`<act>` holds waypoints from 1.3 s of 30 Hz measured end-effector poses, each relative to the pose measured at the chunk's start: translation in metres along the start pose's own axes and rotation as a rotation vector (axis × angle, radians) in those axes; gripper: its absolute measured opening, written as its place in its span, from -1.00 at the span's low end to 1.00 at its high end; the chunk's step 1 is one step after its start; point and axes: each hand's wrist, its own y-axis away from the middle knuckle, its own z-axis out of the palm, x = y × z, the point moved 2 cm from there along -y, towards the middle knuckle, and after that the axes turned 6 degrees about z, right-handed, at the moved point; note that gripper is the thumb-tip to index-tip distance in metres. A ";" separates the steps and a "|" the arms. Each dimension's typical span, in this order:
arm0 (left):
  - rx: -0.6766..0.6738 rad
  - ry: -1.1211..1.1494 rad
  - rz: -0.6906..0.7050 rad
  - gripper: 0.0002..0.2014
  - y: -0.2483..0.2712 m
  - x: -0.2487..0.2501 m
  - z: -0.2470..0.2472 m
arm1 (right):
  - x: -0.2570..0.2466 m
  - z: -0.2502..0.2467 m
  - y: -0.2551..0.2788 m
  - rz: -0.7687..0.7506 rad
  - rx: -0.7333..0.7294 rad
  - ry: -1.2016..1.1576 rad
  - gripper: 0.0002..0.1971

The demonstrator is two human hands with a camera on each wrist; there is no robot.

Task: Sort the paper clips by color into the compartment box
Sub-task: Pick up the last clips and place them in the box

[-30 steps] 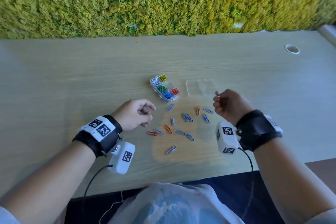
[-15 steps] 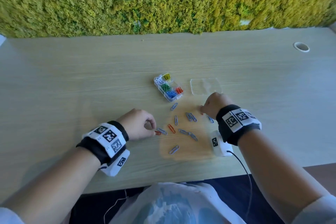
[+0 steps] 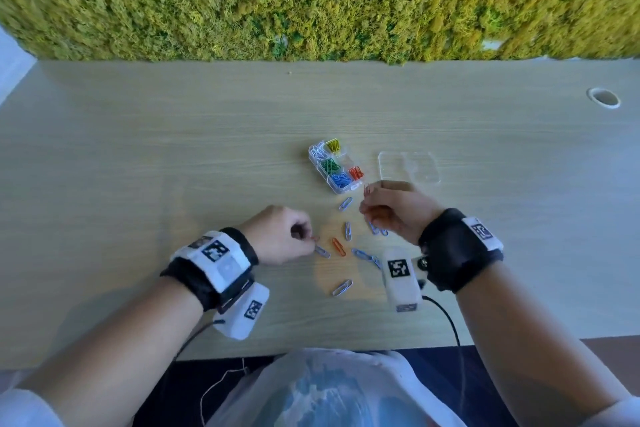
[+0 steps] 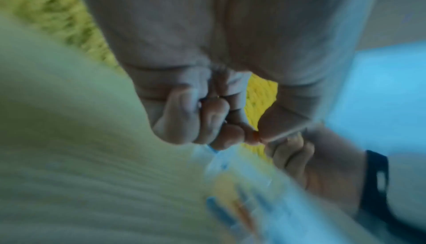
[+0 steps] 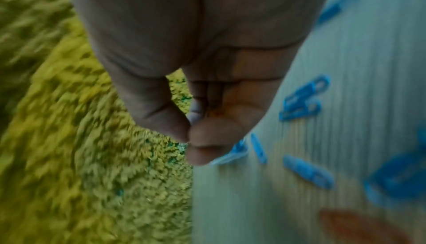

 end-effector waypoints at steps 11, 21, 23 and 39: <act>0.057 1.093 -0.140 -0.87 -0.008 0.010 -0.005 | 0.010 0.026 0.007 0.041 -0.145 -0.028 -0.76; 0.021 0.208 -0.053 -0.89 -0.037 0.027 -0.015 | 0.020 0.056 0.006 -0.162 0.196 1.522 -0.69; 0.018 0.036 0.002 -0.85 -0.047 0.035 -0.021 | 0.026 0.055 0.001 -0.134 0.218 1.453 -0.61; -0.037 -0.388 0.176 -0.67 -0.126 0.085 -0.028 | 0.026 0.000 0.024 -0.057 0.130 0.578 -0.78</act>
